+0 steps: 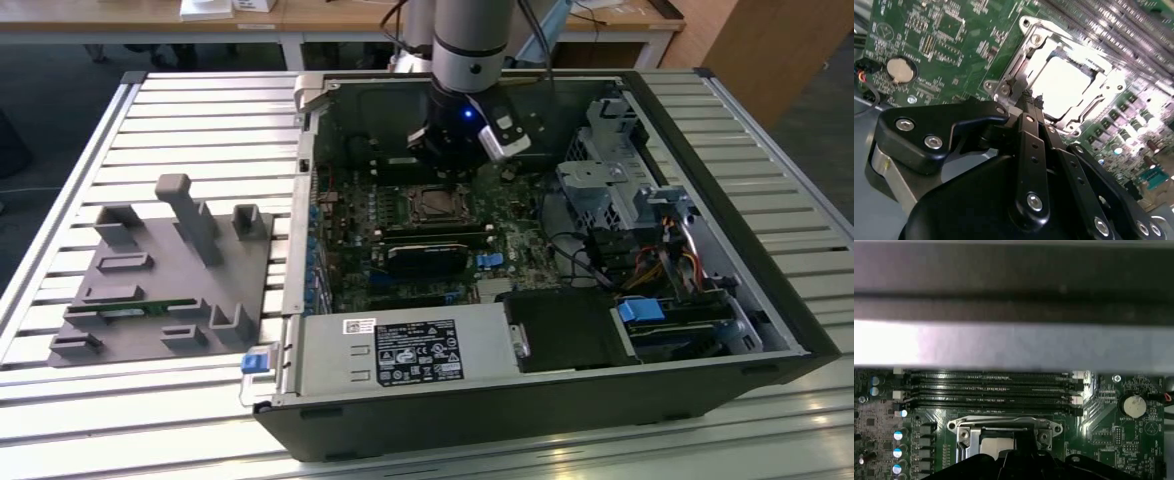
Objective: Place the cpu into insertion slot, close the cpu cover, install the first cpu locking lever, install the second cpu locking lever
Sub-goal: 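Install the second cpu locking lever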
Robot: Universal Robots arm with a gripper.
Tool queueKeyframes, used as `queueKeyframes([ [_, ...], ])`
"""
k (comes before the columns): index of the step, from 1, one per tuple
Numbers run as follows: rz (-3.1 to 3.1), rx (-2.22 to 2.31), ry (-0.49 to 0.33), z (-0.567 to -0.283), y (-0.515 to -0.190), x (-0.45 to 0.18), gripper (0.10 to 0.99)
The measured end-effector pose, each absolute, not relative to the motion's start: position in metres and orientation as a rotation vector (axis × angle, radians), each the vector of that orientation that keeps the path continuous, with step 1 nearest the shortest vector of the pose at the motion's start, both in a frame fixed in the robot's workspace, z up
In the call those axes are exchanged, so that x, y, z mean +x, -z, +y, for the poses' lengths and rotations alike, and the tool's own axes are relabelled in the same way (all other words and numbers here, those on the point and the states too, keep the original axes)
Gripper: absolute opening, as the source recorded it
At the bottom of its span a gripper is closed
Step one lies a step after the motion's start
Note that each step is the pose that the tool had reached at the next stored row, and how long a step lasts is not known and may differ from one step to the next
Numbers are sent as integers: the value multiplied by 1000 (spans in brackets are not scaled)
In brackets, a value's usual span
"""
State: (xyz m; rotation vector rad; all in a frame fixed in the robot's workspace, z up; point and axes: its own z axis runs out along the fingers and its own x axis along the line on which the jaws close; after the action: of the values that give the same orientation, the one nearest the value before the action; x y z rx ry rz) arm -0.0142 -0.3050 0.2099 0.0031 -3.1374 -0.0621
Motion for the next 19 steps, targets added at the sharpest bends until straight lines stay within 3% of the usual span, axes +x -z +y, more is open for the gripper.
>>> queueKeyframes([
  [19,-3137,3,62,-310,-245,-14,106],
])
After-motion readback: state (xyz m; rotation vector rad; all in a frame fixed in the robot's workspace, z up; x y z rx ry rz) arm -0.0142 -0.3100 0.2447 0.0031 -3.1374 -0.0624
